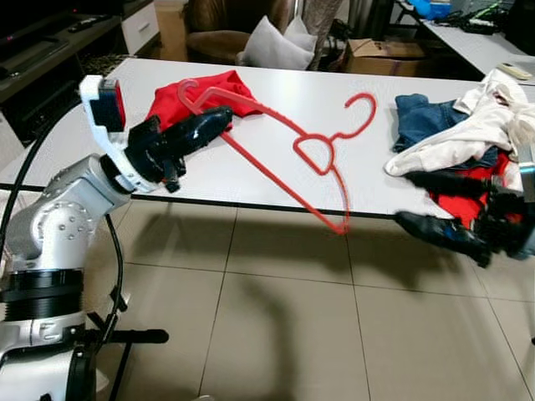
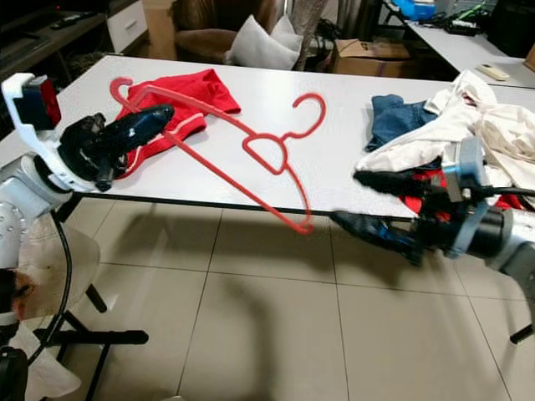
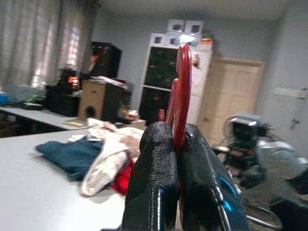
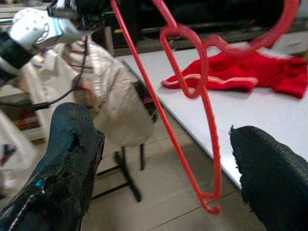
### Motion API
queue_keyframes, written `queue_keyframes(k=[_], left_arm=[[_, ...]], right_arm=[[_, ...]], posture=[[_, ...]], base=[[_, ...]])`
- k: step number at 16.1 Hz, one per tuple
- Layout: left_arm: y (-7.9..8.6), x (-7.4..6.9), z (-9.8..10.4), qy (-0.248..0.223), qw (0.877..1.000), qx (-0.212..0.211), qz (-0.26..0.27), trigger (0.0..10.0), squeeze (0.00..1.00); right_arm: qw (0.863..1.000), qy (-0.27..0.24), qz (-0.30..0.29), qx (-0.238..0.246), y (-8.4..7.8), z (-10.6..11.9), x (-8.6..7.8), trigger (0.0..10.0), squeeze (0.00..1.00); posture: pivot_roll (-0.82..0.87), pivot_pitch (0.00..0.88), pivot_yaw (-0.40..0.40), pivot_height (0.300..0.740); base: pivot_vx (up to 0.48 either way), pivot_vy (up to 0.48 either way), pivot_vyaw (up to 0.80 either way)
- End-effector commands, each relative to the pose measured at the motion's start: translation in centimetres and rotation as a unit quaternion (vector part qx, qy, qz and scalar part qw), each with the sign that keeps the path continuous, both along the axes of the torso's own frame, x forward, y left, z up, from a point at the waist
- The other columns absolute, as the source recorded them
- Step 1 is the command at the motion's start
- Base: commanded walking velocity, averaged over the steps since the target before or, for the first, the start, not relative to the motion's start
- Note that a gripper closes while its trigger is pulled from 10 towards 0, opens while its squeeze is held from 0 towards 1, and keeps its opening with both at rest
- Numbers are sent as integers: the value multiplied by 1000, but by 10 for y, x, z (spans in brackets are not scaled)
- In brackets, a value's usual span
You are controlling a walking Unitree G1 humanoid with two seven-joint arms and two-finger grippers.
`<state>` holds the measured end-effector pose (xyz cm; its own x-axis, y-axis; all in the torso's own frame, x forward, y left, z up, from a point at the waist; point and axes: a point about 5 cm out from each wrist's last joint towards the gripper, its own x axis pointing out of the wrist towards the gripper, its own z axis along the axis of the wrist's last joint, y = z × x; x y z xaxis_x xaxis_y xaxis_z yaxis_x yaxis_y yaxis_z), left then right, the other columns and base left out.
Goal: Hang hanger
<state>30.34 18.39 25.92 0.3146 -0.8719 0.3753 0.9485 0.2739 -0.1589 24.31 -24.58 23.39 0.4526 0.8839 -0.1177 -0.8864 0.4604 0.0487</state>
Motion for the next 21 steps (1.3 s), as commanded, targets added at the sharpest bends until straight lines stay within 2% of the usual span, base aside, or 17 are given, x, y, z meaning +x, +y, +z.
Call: queue_keyframes(k=[1, 4, 7, 9, 10, 11, 13, 21], left_arm=[[-2, -4, 14, -21, 999, -5, -26, 0, 0], [-1, -9, 16, -8, 997, -23, -70, 0, 0], [-11, -15, 14, -2, 993, -3, -115, 0, 0], [-22, -17, 15, -7, 990, 4, -140, 0, 0], [-25, -17, 15, -7, 990, 5, -143, 0, 0], [-27, -17, 15, -8, 989, 6, -145, 0, 0], [-29, -16, 16, -10, 989, 7, -149, 0, 0], [-27, -17, 19, -16, 988, 6, -151, 0, 0]], right_arm=[[1000, 4, 12, -3, -1, 3, 1, 10000, 0], [999, 20, 27, -4, -7, 3, 4, 10000, 0], [993, 49, 96, 50, 8, 7, 5, 9882, 0], [986, 67, 126, 84, 18, 5, 7, 2745, 0], [983, 73, 136, 98, 20, 4, 7, 78, 0], [982, 73, 141, 103, 22, 4, 8, 667, 0], [977, 92, 160, 105, 30, -3, 7, 0, 0], [978, 97, 152, 106, 31, -5, 10, 0, 0]], posture=[[-179, 0, 8, 740], [-180, 0, 2, 740], [-180, 0, 2, 740], [-178, 0, -8, 740], [-178, 0, -8, 740], [-177, 0, -7, 740], [-177, 0, -6, 740], [-178, 0, -6, 740]], base=[[0, 0, 0], [0, 0, 0], [0, 0, 0], [0, 0, 0], [0, 0, 0], [0, 0, 0], [0, 0, 0], [0, 0, 0]])
